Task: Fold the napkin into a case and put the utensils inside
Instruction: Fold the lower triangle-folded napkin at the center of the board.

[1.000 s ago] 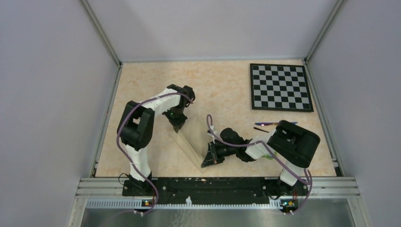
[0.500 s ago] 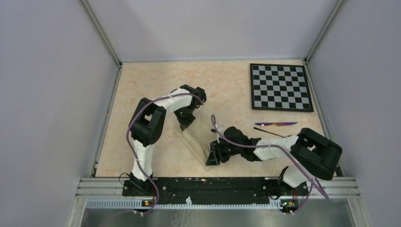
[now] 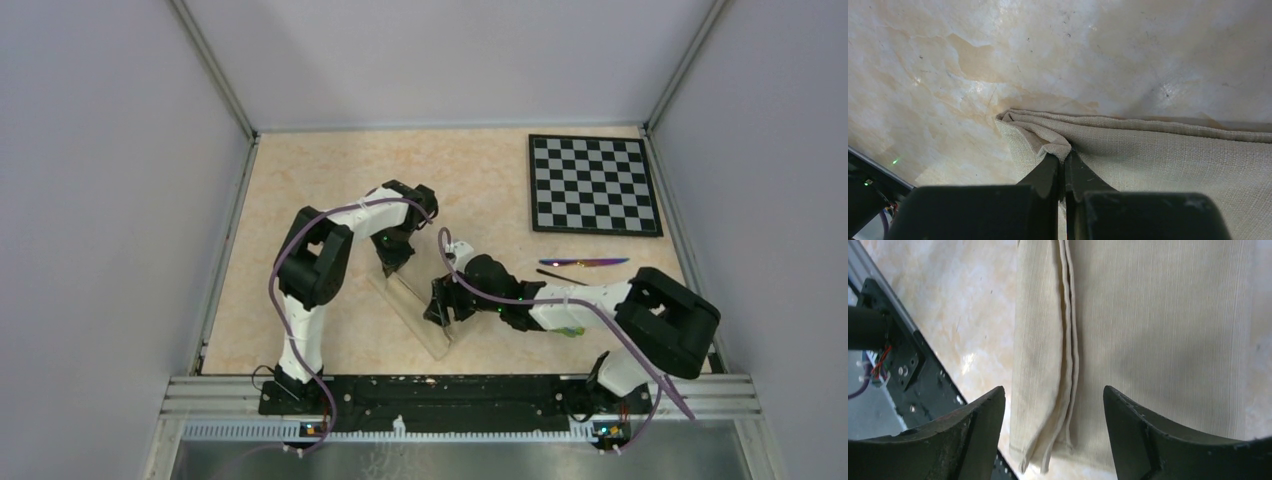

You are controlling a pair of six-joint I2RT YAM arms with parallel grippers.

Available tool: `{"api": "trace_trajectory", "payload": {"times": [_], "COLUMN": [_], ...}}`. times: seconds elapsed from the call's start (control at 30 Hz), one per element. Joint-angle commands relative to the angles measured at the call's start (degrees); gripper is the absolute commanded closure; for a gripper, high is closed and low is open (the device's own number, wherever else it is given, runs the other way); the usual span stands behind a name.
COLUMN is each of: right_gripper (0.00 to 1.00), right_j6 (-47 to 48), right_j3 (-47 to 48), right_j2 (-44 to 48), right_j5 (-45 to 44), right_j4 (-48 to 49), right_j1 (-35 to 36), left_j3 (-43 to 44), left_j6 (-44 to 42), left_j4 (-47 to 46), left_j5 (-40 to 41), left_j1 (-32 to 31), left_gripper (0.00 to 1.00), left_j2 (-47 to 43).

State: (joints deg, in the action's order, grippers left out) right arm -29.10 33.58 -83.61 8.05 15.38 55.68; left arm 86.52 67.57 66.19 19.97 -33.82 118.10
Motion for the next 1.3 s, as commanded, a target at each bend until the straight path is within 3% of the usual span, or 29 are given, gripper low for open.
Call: {"api": "trace_trajectory", "payload": {"times": [0.0, 0.17, 0.37, 0.57, 0.8, 0.87, 1.13, 1.27], "right_gripper": [0.33, 0.39, 0.47, 0.66, 0.99, 1.0, 1.0, 1.0], "right_j6": [1.12, 1.04, 2.25, 0.47, -2.62, -3.48, -6.53, -7.35], "right_j3": [5.05, 5.03, 8.88, 10.68, 10.56, 9.82, 7.41, 6.07], "right_j2": [-4.74, -9.4, -15.41, -19.1, -20.23, -19.74, -18.33, -17.66], "right_j5": [-2.0, -0.18, 0.28, -0.67, -3.56, -3.95, -3.88, -4.17], "right_j4": [10.04, 19.66, 21.88, 21.95, 20.12, 20.33, 21.59, 22.15], "right_j1": [-0.68, -2.04, -2.06, -2.07, -2.04, -2.11, -2.81, -3.44], "left_j3": [-0.99, -1.62, -1.52, -1.03, -1.57, -1.54, -4.98, -6.43], "left_j6": [-2.1, -3.59, -4.29, -4.56, -5.78, -7.75, -13.16, -16.47], "left_j4": [-2.74, -3.52, -3.7, -3.97, -5.86, -7.24, -13.77, -16.43], "left_j5": [-1.93, -2.85, -3.25, -4.08, -5.52, -7.05, -12.38, -14.71], "left_j1": [-0.29, -0.29, -0.2, -0.14, 0.44, 0.65, 2.41, 2.53], "left_gripper": [1.0, 1.0, 1.0, 1.0, 1.0, 1.0, 0.74, 0.54], "left_j2": [-3.63, -5.94, -7.03, -6.14, -7.01, -7.45, -12.99, -15.98]}}
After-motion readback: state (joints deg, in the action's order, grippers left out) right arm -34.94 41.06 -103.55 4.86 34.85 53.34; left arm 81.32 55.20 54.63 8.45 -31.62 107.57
